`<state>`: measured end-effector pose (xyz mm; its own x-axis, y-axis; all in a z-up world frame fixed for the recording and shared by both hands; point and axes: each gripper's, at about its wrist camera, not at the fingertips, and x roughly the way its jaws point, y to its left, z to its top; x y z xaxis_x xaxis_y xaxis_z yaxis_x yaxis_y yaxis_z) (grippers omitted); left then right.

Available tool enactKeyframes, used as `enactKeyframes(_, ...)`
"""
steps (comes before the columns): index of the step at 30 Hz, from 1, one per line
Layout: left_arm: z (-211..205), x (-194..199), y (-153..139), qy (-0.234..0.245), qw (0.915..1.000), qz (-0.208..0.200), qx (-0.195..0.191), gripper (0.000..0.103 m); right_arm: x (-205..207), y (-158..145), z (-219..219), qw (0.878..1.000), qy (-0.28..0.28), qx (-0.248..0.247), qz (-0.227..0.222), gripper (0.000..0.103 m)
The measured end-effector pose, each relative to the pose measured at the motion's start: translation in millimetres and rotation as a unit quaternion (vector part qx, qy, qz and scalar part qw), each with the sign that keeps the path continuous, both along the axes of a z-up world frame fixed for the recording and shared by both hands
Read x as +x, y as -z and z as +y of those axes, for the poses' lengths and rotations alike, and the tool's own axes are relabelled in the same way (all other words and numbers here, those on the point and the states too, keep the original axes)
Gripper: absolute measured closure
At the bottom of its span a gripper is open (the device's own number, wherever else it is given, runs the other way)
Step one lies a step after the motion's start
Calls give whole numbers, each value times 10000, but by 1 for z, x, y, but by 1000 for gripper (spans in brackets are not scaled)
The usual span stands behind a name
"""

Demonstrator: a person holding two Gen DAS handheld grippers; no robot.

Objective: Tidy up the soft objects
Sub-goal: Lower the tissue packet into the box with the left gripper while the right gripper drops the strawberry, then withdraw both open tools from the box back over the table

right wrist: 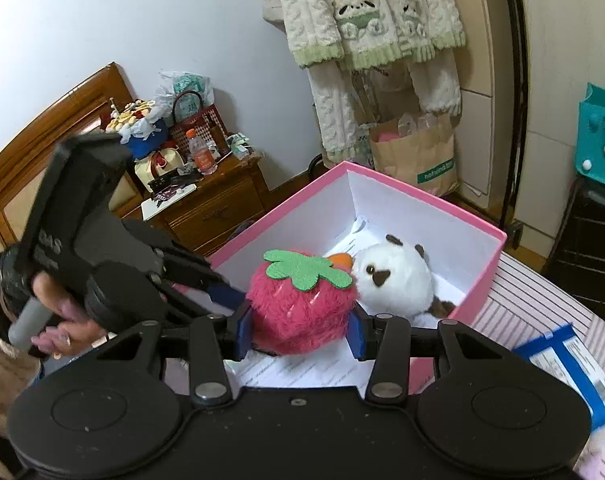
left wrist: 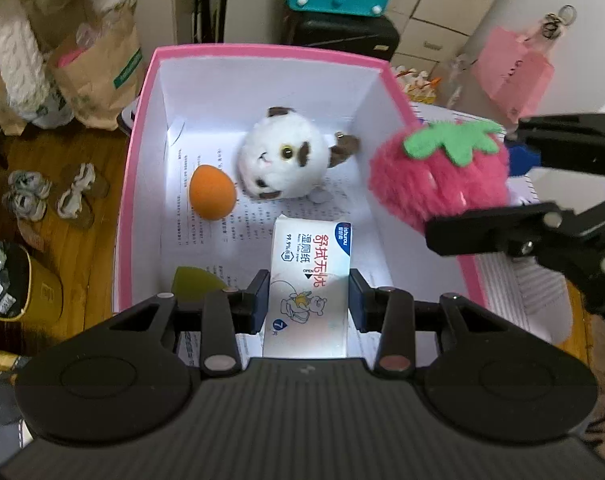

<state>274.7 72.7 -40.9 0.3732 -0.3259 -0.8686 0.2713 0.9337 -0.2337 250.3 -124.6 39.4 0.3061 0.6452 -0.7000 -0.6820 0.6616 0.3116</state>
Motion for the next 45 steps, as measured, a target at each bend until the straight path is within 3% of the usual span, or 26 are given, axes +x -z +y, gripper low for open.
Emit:
enactKeyframes(7, -7, 29, 29, -132, 9994, 299, 79, 64, 51, 19, 28, 9992, -102, -24, 391, 53)
enactKeyframes(12, 6, 39, 40, -359, 9979, 487, -220, 64, 87, 46, 44, 9959, -154, 21, 890, 53)
enactKeyframes(23, 3, 46, 47, -414, 9966, 631, -327, 64, 119, 69, 78, 9955, -360, -328, 819, 47)
enactKeyframes(29, 0, 57, 48, -471, 9971, 574, -172, 64, 119, 64, 69, 9967, -294, -253, 720, 40)
enactKeyframes(40, -14, 65, 54, -344, 9984, 454, 56, 64, 84, 39, 22, 9993, 101, 76, 351, 40)
enactKeyframes(43, -23, 58, 45, -205, 9991, 239, 279, 56, 68, 32, 13, 9995, 171, 60, 239, 39)
enactKeyframes(45, -25, 54, 38, -134, 9993, 181, 311, 45, 57, 27, 7, 9996, 223, 40, 151, 39)
